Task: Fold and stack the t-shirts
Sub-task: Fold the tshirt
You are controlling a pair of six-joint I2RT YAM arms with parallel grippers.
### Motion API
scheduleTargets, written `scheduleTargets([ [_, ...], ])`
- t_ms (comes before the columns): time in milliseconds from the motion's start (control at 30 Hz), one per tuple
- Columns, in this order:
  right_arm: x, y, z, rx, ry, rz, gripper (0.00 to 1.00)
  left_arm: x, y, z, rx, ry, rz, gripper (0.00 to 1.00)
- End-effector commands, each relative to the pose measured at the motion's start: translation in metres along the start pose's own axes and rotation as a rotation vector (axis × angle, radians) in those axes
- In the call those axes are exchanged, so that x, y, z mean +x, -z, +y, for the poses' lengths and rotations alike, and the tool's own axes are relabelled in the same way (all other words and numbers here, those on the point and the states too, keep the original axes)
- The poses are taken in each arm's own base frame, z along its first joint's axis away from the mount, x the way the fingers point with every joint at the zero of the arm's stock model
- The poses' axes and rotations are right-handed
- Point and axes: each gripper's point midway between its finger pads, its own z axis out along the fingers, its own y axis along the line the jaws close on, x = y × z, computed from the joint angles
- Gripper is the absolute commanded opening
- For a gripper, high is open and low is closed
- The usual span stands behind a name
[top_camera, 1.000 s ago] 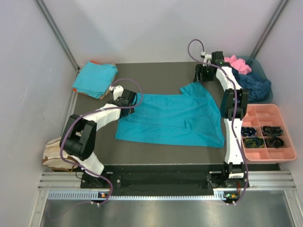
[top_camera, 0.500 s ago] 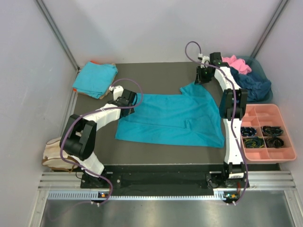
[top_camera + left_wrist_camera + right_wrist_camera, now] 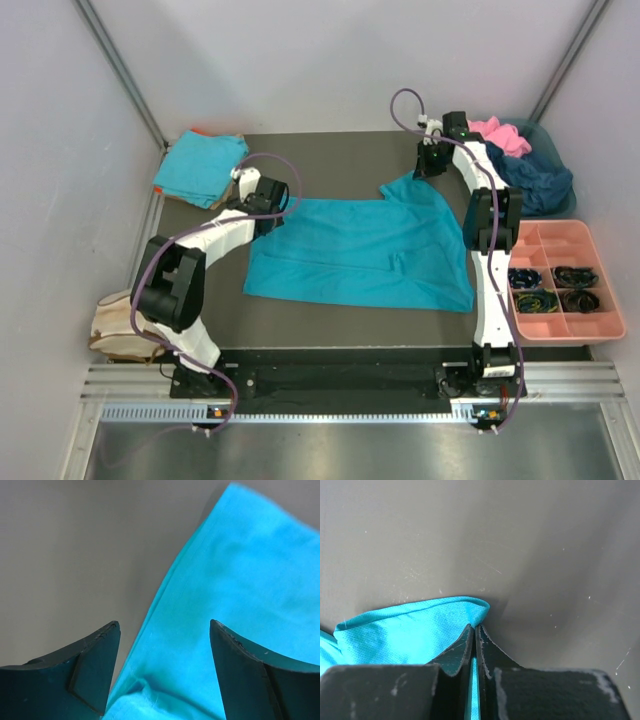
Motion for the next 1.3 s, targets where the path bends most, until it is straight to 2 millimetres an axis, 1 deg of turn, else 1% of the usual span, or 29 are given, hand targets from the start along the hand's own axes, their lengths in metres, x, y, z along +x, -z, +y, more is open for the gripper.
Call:
scheduleTargets([
  [0, 0.005, -0.009, 0.0, 0.001, 0.016, 0.009, 0.0, -0.049, -0.006, -0.011, 0.024, 0.01, -0.11, 0.78],
  [33, 0.004, -0.009, 0.001, -0.001, 0.018, 0.008, 0.0, -0.054, -0.01, -0.013, 0.024, -0.011, -0.115, 0.78],
  [67, 0.004, -0.009, 0.001, 0.001, 0.018, 0.008, 0.0, -0.06, -0.015, -0.012, 0.022, -0.01, -0.124, 0.79],
  [133, 0.005, -0.01, 0.001, -0.001, 0.018, 0.009, 0.0, -0.063, -0.027, -0.019, 0.05, -0.042, -0.103, 0.79],
  [167, 0.004, -0.009, 0.0, 0.003, 0.018, 0.006, 0.0, -0.065, -0.033, -0.019, 0.057, -0.047, -0.094, 0.79],
  [200, 0.005, -0.01, 0.001, 0.002, 0.018, 0.008, 0.0, -0.064, -0.037, -0.029, 0.111, -0.057, -0.076, 0.78],
  [300, 0.005, -0.01, 0.001, -0.001, 0.019, 0.009, 0.0, -0.063, -0.056, -0.041, 0.142, -0.097, -0.067, 0.77],
  [333, 0.007, -0.01, 0.0, 0.0, 0.017, 0.011, 0.0, -0.068, -0.058, -0.046, 0.156, -0.11, -0.079, 0.77],
  [400, 0.006, -0.01, 0.001, -0.003, 0.018, 0.01, 0.0, -0.068, -0.065, -0.051, 0.166, -0.122, -0.078, 0.77],
  [467, 0.006, -0.009, 0.001, 0.0, 0.017, 0.01, 0.0, -0.073, -0.068, -0.057, 0.181, -0.134, -0.095, 0.77],
  [500, 0.006, -0.01, 0.001, -0.001, 0.018, 0.01, 0.0, -0.072, -0.072, -0.058, 0.176, -0.141, -0.094, 0.77],
  [533, 0.005, -0.009, 0.001, -0.002, 0.018, 0.008, 0.0, -0.077, -0.073, -0.06, 0.179, -0.145, -0.107, 0.77],
  [600, 0.006, -0.01, 0.002, -0.003, 0.019, 0.009, 0.0, -0.078, -0.078, -0.06, 0.175, -0.15, -0.107, 0.77],
  [633, 0.006, -0.009, 0.001, -0.002, 0.017, 0.01, 0.0, -0.083, -0.079, -0.06, 0.176, -0.147, -0.116, 0.77],
  [767, 0.007, -0.01, 0.0, 0.001, 0.016, 0.01, 0.0, -0.088, -0.08, -0.066, 0.196, -0.148, -0.124, 0.77],
  [867, 0.008, -0.011, 0.0, -0.001, 0.016, 0.013, 0.0, -0.089, -0.084, -0.066, 0.196, -0.148, -0.126, 0.78],
  [1200, 0.01, -0.012, 0.0, -0.001, 0.014, 0.018, 0.0, -0.075, -0.105, -0.062, 0.188, -0.132, -0.084, 0.77],
  [1267, 0.011, -0.012, 0.0, -0.002, 0.013, 0.02, 0.0, -0.073, -0.109, -0.059, 0.188, -0.124, -0.07, 0.75],
])
